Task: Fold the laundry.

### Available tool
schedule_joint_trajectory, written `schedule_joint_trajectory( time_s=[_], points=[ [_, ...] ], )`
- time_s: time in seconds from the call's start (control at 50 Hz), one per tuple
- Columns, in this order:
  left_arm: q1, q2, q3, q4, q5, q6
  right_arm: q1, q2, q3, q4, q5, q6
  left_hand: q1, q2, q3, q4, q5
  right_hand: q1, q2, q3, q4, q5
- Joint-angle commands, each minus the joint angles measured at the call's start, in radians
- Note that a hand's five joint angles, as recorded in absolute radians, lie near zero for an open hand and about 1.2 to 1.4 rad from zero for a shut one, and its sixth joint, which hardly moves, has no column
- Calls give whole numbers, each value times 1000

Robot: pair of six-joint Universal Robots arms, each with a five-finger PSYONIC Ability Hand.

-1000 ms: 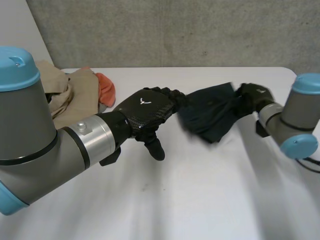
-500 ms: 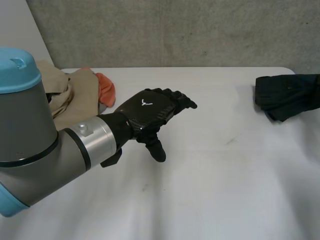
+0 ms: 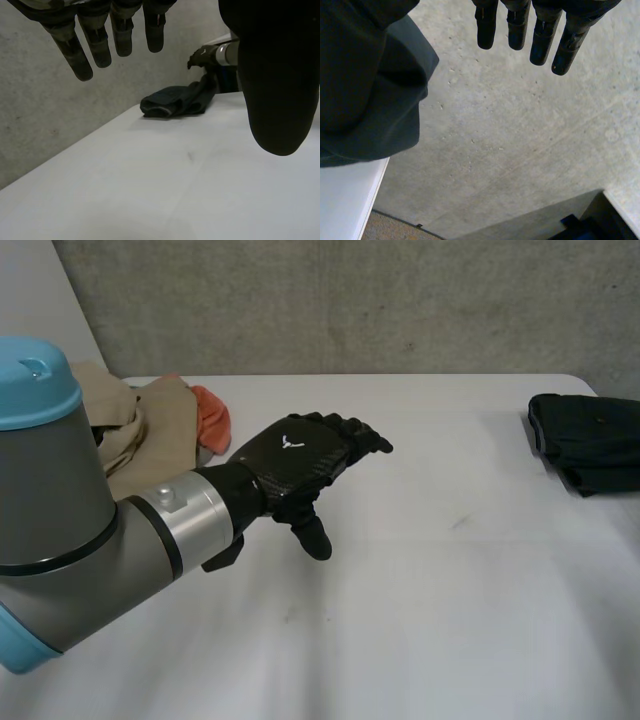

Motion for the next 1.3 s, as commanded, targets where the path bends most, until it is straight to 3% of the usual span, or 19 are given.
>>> schedule_joint_trajectory(
  time_s=[0.02, 0.18, 0.3, 0.34, 0.46, 0.56, 0.7, 0.74, 0.76, 0.78, 0.84, 0.9, 1.0, 1.1, 1.18, 1.24, 1.3],
  points=[
    [15, 41, 8, 17, -78, -1, -3, -386, 500, -187, -56, -53, 8, 11, 3, 8, -10, -18, -42, -38, -55, -59],
    [119, 118, 21, 201, -245, 10, 4, -648, 681, -325, -59, -214, -6, -4, -12, -7, -25, -18, -42, -38, -55, -59],
    [261, 89, 68, 304, -297, 50, 127, -817, 820, -349, -119, -90, -1, 2, -6, -1, -19, -18, -42, -38, -55, -59],
    [346, 17, 103, 300, -296, 108, 164, -864, 873, -351, -159, -38, -1, 2, -6, -1, -19, -18, -42, -38, -55, -59],
    [469, -222, 209, 252, -288, 347, 291, -1045, 1139, -356, -303, 47, -6, -4, -12, -7, -25, -18, -42, -38, -55, -59],
    [490, -457, 329, 284, -300, 600, 431, -1046, 1268, -356, -331, 42, -18, -16, -24, -18, -37, -18, -42, -38, -55, -59],
    [496, -637, 401, 388, -270, 668, 547, -985, 1354, -340, -321, 10, 78, 80, 72, 78, 59, -18, -42, -38, -55, -59],
    [492, -654, 413, 390, -259, 670, 546, -964, 1359, -340, -317, -2, 347, 350, 342, 347, 328, -18, -42, -38, -55, -59],
    [487, -655, 413, 395, -259, 670, 546, -960, 1359, -340, -314, -10, 584, 587, 579, 584, 566, -18, -42, -38, -55, -59],
    [475, -648, 410, 405, -262, 670, 543, -955, 1362, -340, -306, -22, 1188, 1190, 1182, 1188, 1169, -18, -42, -38, -55, -59],
    [443, -600, 394, 444, -287, 653, 541, -955, 1362, -340, -291, -31, 1194, 1197, 1188, 1194, 1175, -18, -42, -38, -55, -59],
    [375, -446, 294, 534, -323, 599, 538, -957, 1355, -340, -274, -31, 1194, 1197, 1188, 1194, 1175, -18, -42, -38, -55, -59],
    [265, -243, 92, 678, -297, 425, 535, -961, 1338, -342, -268, -25, 1194, 1197, 1188, 1194, 1175, -18, -42, -38, -55, -59],
    [100, -132, -88, 679, -132, 198, 511, -969, 1302, -340, -223, -20, 1194, 1197, 1188, 1194, 1175, -18, -42, -38, -55, -59],
    [21, -149, -168, 640, -6, 110, 482, -981, 1282, -340, -189, -20, 1194, 1197, 1188, 1194, 1175, -18, -42, -38, -55, -59],
    [-22, -206, -177, 631, 35, 107, 466, -981, 1270, -340, -188, -19, 1194, 1197, 1188, 1194, 1175, -18, -42, -38, -55, -59],
    [-34, -233, -151, 623, 20, 116, 457, -981, 1267, -340, -186, -20, 1057, 1060, 1052, 1057, 1038, -18, -42, -38, -55, -59]
  ],
)
